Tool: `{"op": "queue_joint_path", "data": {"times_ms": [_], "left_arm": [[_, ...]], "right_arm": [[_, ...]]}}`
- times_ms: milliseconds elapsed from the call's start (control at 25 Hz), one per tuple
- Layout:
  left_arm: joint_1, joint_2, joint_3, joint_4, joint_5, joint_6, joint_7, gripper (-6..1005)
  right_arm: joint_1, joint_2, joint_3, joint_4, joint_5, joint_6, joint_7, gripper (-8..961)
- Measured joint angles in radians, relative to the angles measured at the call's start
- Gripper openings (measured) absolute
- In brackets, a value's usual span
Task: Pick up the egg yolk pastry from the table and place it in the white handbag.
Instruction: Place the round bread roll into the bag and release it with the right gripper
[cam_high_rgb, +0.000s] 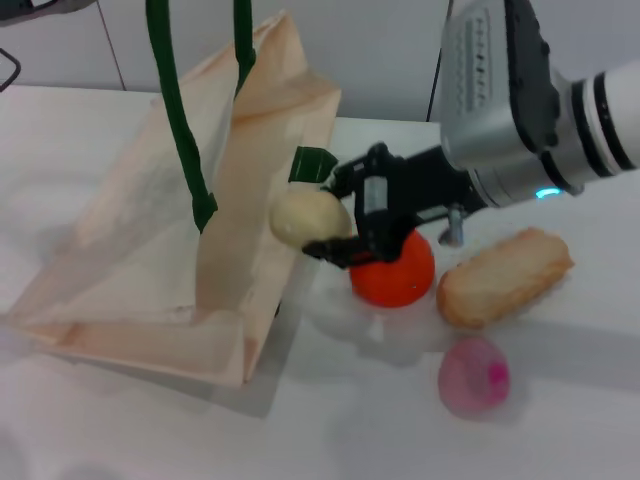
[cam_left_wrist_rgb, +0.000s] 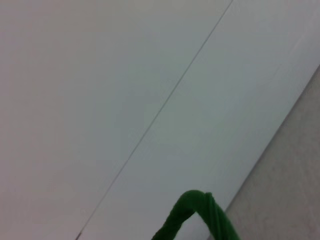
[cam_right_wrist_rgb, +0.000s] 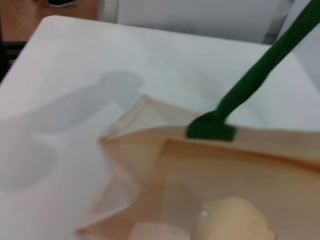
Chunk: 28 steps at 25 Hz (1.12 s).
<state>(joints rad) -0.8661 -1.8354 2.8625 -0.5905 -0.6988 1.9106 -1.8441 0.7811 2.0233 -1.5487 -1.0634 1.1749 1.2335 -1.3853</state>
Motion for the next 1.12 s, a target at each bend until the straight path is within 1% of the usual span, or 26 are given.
{"op": "queue_joint_path", "data": {"times_ms": [160,280,560,720,920,1120], "left_arm": [[-0.013,0.006,0.001,0.026,0.000,0.008,0.007,225],[-0.032,0.009,0.002,0.042,0.005,0.008,0.012,227],[-0.043,0.008,0.001,0.043,0.005,0.011,0.013,230],[-0.050,0.006,0.001,0.044,0.004,0.011,0.013,232],[-0.053,0.005,0.001,0.044,0.002,0.012,0.013,235],[-0.056,0.003,0.000,0.045,0.001,0.011,0.013,238]], "right_arm": [[0.019,0.001,-0.008,0.021,0.021,-0.060,0.000,570],[0.038,0.003,-0.012,0.068,0.037,-0.121,-0.014,571],[0.163,0.007,-0.070,0.286,0.135,-0.235,-0.084,567],[0.199,0.010,-0.133,0.348,0.183,-0.330,-0.097,565],[0.216,0.012,-0.239,0.360,0.242,-0.443,-0.099,563],[0.236,0.020,-0.334,0.388,0.267,-0.559,-0.093,561]]}}
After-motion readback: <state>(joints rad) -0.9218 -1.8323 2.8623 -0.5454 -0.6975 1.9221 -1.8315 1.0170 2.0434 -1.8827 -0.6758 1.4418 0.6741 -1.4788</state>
